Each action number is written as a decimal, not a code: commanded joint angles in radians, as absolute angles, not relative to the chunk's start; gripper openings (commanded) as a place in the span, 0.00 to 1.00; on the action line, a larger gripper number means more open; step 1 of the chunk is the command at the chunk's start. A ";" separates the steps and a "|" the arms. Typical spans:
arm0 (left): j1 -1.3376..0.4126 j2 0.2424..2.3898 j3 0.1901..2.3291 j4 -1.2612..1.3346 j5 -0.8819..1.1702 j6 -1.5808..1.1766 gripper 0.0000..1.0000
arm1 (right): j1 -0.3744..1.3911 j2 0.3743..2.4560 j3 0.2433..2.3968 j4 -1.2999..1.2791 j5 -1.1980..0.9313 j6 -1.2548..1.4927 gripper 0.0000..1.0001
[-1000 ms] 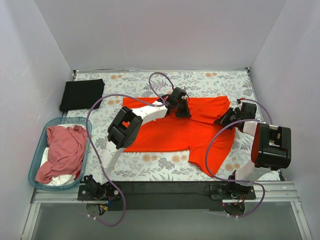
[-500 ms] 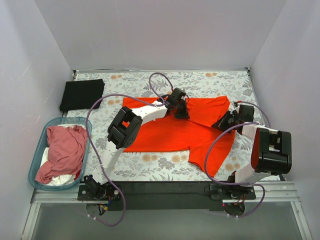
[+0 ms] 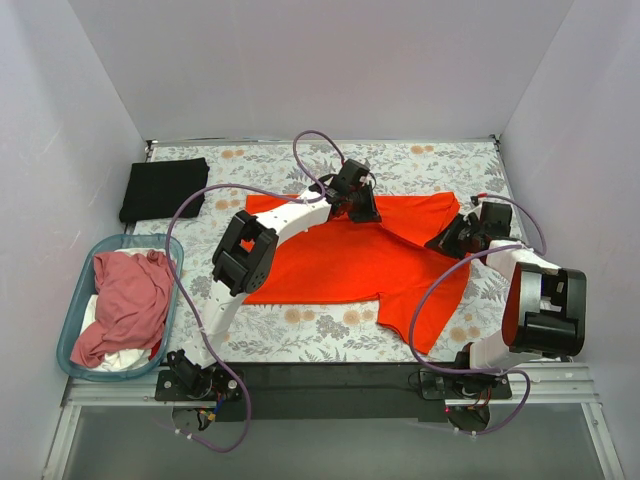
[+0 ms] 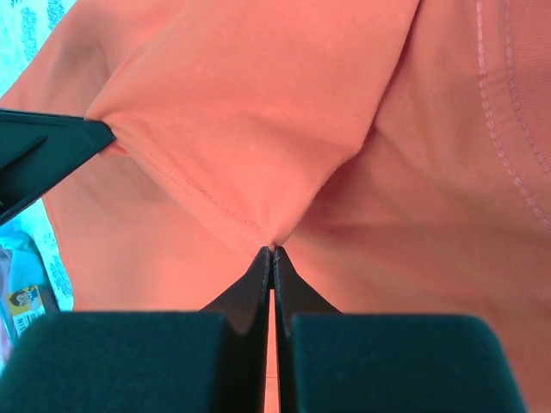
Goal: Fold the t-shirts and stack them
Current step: Fold the tshirt
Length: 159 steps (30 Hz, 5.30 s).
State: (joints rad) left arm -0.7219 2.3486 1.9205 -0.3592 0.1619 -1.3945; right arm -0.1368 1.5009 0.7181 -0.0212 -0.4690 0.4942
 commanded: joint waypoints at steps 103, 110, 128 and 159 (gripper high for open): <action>-0.336 1.330 0.746 -0.640 -0.256 -1.444 0.50 | -0.227 1.014 0.600 -0.319 -0.224 0.324 0.46; -0.341 1.396 0.738 -0.609 -0.221 -1.428 0.48 | -0.227 1.022 0.583 -0.318 -0.218 0.316 0.46; -0.345 1.407 0.689 -0.609 -0.244 -1.391 0.02 | -0.229 1.124 0.597 -0.325 -0.112 0.302 0.46; -0.345 1.388 0.693 -0.609 -0.210 -1.402 0.00 | -0.285 1.313 0.594 -0.324 -0.130 0.299 0.06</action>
State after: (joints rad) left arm -0.3428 1.4014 0.7120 -0.5957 -0.2153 -1.3891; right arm -0.2813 1.2949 0.5816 -0.3122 -0.1150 0.3054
